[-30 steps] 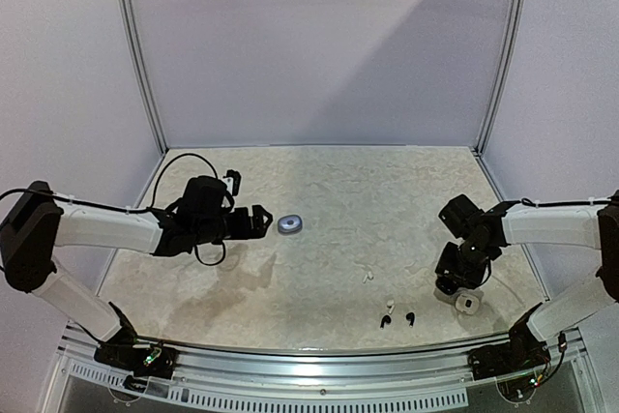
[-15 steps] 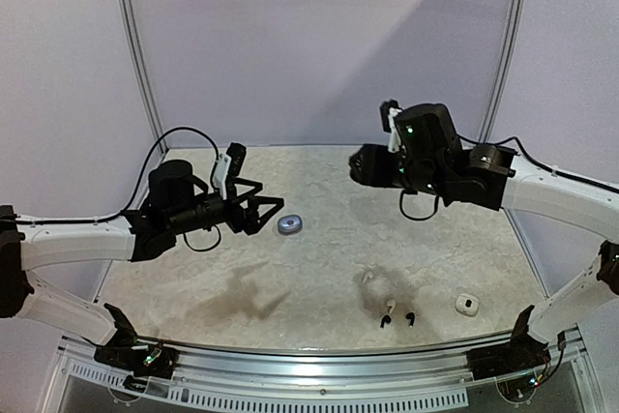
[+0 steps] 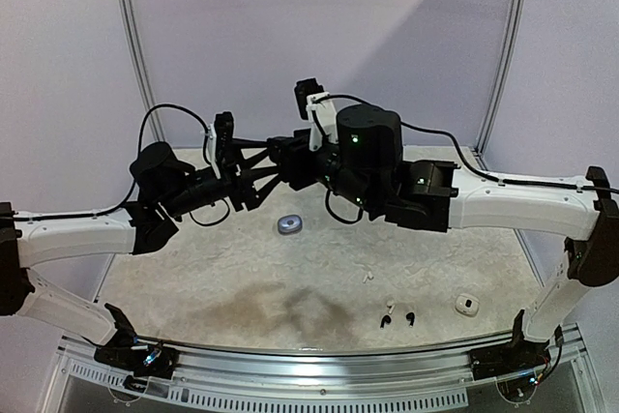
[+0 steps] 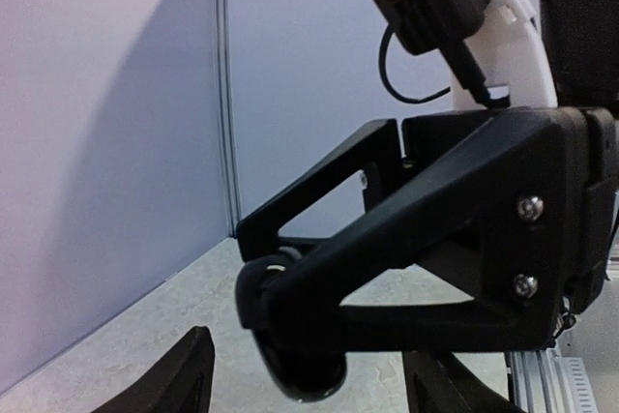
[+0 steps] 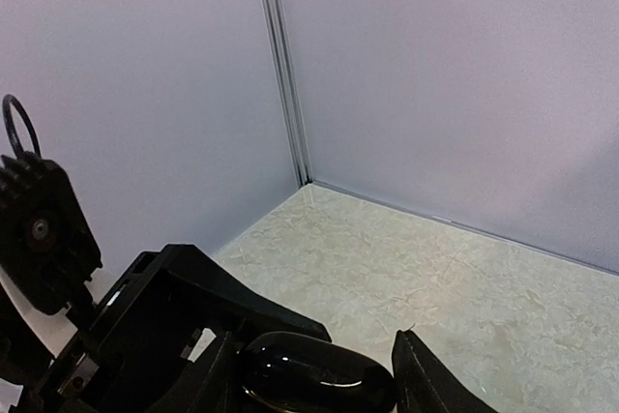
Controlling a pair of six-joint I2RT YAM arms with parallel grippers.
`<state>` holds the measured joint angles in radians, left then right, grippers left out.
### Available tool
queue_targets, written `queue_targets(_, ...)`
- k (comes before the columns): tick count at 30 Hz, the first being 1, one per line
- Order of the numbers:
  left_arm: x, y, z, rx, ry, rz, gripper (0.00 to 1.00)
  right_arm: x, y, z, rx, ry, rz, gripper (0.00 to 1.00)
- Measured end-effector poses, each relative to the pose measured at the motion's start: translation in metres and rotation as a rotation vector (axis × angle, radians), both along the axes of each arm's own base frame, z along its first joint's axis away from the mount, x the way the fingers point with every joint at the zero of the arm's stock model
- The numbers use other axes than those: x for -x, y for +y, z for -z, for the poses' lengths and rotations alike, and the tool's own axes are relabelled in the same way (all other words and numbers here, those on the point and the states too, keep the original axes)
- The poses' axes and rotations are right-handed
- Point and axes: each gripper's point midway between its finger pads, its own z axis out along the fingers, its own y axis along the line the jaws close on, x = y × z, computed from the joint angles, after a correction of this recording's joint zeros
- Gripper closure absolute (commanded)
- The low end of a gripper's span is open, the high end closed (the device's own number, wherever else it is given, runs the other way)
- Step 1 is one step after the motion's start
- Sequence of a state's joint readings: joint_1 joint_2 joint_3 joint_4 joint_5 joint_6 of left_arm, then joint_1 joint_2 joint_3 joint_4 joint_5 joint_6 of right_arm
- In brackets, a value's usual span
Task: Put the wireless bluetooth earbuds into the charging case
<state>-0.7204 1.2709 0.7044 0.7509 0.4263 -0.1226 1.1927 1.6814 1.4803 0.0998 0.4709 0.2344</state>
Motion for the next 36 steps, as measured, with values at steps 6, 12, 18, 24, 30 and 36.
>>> queue_targets(6,0.002,0.0,-0.012,0.041,-0.038,-0.019,0.71,0.007,0.009,-0.009,-0.03,-0.022,-0.004,0.75)
queue_targets(12,-0.002,0.005,-0.005,0.043,-0.02,-0.071,1.0,0.008,0.016,-0.007,-0.028,-0.021,-0.002,0.7)
queue_targets(18,-0.002,0.011,-0.001,0.044,0.003,-0.098,1.0,0.011,0.019,-0.004,-0.033,0.004,-0.016,0.17)
queue_targets(24,0.004,0.012,-0.003,0.068,0.046,-0.063,1.0,0.025,0.014,0.0,0.03,0.013,-0.088,0.05)
queue_targets(30,0.02,-0.001,0.005,0.073,0.136,0.099,1.0,0.061,-0.027,-0.03,0.058,-0.039,-0.268,0.06)
queue_targets(36,0.034,-0.016,-0.012,0.082,0.17,0.268,1.0,0.069,-0.069,-0.086,-0.02,-0.096,-0.411,0.22)
